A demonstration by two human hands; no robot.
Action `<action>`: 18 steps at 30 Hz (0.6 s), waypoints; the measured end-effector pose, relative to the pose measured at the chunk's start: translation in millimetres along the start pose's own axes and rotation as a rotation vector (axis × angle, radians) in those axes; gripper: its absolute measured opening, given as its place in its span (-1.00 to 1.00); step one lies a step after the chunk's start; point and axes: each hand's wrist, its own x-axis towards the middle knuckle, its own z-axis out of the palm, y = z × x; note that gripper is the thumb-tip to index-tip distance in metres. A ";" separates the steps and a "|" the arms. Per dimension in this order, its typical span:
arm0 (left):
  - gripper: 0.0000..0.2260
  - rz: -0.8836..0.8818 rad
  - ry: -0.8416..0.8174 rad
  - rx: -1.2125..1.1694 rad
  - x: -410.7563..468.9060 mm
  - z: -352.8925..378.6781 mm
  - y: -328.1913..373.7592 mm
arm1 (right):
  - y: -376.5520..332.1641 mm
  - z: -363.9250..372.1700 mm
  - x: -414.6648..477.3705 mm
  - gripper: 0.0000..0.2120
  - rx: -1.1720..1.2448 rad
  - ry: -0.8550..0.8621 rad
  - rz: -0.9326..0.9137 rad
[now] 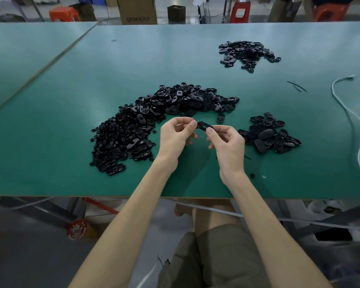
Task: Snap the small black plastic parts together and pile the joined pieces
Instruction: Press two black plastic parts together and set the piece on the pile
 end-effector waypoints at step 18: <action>-0.92 0.187 0.065 0.074 -5.0 9.8 -12.9 | -0.6 -1.6 -0.4 -0.96 0.022 -0.037 -0.004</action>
